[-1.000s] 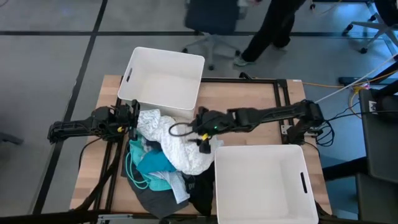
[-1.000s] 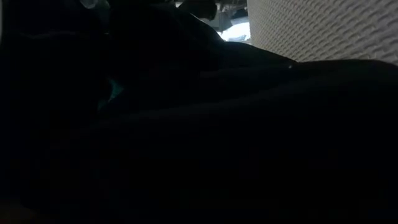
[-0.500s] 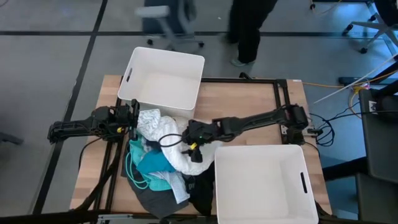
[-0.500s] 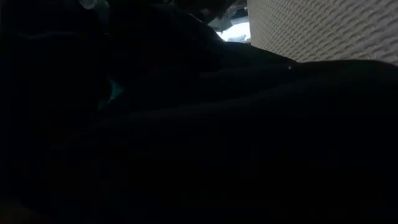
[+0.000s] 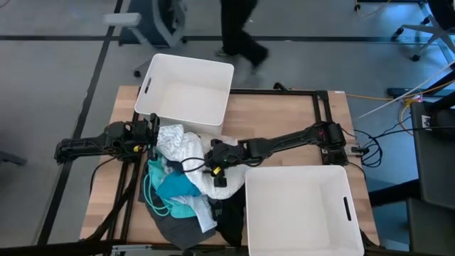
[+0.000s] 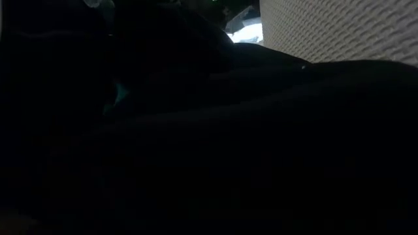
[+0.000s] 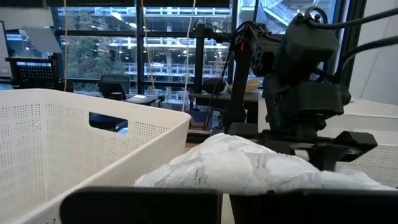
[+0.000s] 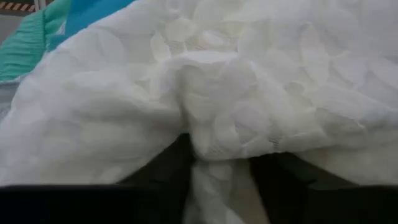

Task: Sort clothes
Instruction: Put the white piece of clothing into the top white bin

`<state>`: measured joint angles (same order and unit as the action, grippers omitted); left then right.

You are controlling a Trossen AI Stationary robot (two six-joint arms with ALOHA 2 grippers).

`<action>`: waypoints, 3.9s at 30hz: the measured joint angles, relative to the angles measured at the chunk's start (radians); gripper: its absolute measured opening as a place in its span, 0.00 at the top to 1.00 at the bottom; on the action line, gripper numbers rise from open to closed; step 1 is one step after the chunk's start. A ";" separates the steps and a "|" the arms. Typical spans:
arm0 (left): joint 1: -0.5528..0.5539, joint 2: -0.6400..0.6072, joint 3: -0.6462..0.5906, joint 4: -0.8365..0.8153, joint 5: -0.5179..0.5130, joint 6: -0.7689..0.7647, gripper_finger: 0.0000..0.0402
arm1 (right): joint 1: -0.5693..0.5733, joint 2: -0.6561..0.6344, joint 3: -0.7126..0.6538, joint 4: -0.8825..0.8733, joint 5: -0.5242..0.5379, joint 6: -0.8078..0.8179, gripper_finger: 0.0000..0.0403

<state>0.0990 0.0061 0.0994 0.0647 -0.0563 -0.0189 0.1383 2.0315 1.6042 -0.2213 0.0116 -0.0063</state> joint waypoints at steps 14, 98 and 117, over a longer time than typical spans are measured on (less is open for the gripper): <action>0.000 0.000 0.000 -0.001 0.000 -0.005 0.99 | 0.000 -0.005 0.188 -0.113 0.043 -0.128 0.98; 0.000 0.000 0.000 -0.001 0.000 0.000 0.99 | -0.430 0.231 0.737 -0.279 -0.028 -0.076 0.97; 0.000 0.000 0.000 -0.039 0.000 0.056 0.99 | -0.378 0.240 0.737 -0.373 0.075 -0.131 0.73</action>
<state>0.0986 0.0063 0.0998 0.0259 -0.0563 0.0373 -0.2395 2.2714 2.3417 -0.5940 0.0868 -0.1373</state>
